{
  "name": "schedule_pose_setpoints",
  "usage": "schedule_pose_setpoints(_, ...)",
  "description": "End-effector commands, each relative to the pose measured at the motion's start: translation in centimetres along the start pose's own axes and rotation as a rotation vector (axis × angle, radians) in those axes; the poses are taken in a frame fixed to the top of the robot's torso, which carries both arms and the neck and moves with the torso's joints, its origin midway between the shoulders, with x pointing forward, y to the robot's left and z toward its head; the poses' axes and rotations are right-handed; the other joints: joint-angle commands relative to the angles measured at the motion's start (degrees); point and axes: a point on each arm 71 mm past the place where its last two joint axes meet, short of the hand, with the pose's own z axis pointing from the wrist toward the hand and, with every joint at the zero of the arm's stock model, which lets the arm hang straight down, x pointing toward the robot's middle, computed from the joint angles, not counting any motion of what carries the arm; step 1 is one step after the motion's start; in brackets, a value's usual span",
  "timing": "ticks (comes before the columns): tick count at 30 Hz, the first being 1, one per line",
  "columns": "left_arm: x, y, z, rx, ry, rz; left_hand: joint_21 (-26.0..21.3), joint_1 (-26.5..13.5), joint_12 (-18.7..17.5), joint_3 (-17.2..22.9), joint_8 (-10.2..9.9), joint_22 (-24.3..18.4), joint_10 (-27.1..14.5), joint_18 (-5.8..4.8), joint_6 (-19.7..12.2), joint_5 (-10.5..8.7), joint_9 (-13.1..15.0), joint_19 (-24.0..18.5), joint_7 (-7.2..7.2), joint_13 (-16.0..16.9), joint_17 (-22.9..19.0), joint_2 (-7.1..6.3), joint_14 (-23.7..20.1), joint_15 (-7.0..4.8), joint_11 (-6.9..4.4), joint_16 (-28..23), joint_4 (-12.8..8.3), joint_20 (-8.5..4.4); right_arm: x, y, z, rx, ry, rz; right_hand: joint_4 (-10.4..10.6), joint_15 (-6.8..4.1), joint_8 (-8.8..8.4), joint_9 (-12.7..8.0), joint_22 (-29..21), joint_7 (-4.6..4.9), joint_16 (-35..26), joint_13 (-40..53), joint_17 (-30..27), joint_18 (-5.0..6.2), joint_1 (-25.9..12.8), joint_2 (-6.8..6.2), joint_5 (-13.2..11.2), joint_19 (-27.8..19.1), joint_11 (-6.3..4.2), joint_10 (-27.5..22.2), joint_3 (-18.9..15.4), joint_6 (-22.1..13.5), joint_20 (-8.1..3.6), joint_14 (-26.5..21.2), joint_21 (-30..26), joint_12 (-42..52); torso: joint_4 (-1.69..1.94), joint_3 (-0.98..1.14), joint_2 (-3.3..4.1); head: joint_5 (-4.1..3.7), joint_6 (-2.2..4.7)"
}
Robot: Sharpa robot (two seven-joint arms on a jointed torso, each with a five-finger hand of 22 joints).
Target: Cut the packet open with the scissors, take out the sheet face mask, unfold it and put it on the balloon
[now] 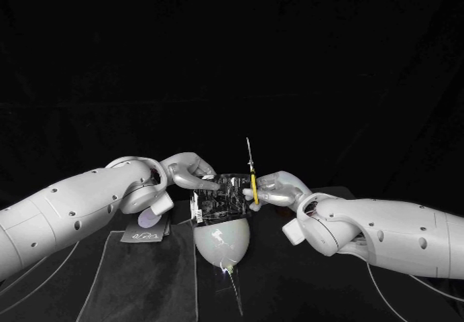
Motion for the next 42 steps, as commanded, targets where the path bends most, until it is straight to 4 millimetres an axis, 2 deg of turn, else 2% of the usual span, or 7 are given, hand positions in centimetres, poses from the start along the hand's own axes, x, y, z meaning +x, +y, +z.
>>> schedule_pose_setpoints(1, 0.2, -0.2, 0.0, 0.009, 0.02, -0.02, 0.4, -0.8, -0.2, 0.5, 0.2, 0.2, 0.9, -0.53, -0.4, 0.25, 8.1, -0.6, 0.04, 0.1, 0.2, 0.11, -0.4, -0.04, -0.47, 0.3, -0.5, 0.02, 0.0, 0.2, 0.1, -0.023, 0.03, 0.008, -0.5, -1.65, -0.28, -0.1, -0.4, -0.29, -0.4, -0.6, -0.2, 0.79, 1.3, 0.38, -0.1, 0.4, -0.28, 0.9, 0.2, 1.0, 0.36, -0.9, -0.3, -0.2, 0.06, -0.03, 0.0, -0.12, -0.09)
schedule_pose_setpoints(20, -0.6, -0.1, -1.2, 0.013, 0.01, -0.057, 1.2, -2.1, -0.2, 1.3, 0.3, 0.7, 1.0, -0.35, -0.5, 0.24, 8.8, -1.0, 0.05, 0.3, 0.8, 0.27, -0.4, -0.06, -0.49, 0.3, -1.7, 0.21, -2.0, -0.6, 0.1, -0.012, -0.023, -0.001, -0.2, -1.73, -0.67, -1.0, -3.0, -0.78, -3.2, -5.2, -2.0, 0.84, 2.5, -0.06, -0.1, 1.3, -0.68, 3.4, 0.0, 3.0, 0.43, -0.3, -1.3, -1.2, 0.05, 0.0, -0.03, -0.18, -0.04)
schedule_pose_setpoints(31, -0.5, -0.3, -1.2, 0.021, 0.018, -0.076, 1.3, -2.4, -0.2, 1.4, 0.3, 0.7, 1.0, -0.32, -0.5, 0.24, 8.9, -1.1, 0.05, 0.3, 0.9, 0.3, -0.4, -0.07, -0.49, 0.3, -1.9, 0.24, -1.6, -0.6, 0.0, -0.022, -0.009, 0.006, 0.2, -1.41, -1.01, -1.4, -4.2, -0.73, -5.0, -6.9, -2.9, 0.81, 2.3, -0.44, -0.1, 0.8, -0.56, 3.7, -0.3, 3.4, 0.71, -0.9, -1.5, -1.3, 0.04, -0.01, 0.01, -0.02, -0.02)
schedule_pose_setpoints(42, -0.3, -0.5, -1.0, 0.026, 0.027, -0.083, 1.4, -2.5, -0.2, 1.5, 0.3, 0.8, 1.1, -0.3, -0.5, 0.24, 9.0, -1.1, 0.07, 0.3, 0.9, 0.35, -0.4, -0.07, -0.49, 0.3, -2.1, 0.27, -0.2, -0.3, 0.0, -0.04, 0.051, 0.038, 0.5, -1.09, -1.39, -1.8, -5.1, -0.56, -6.4, -8.1, -3.5, 0.79, 2.4, -0.51, -0.1, 0.3, -0.36, 3.5, -0.6, 3.4, 0.97, -1.4, -1.6, -1.4, 0.04, -0.02, -0.02, 0.05, -0.06)
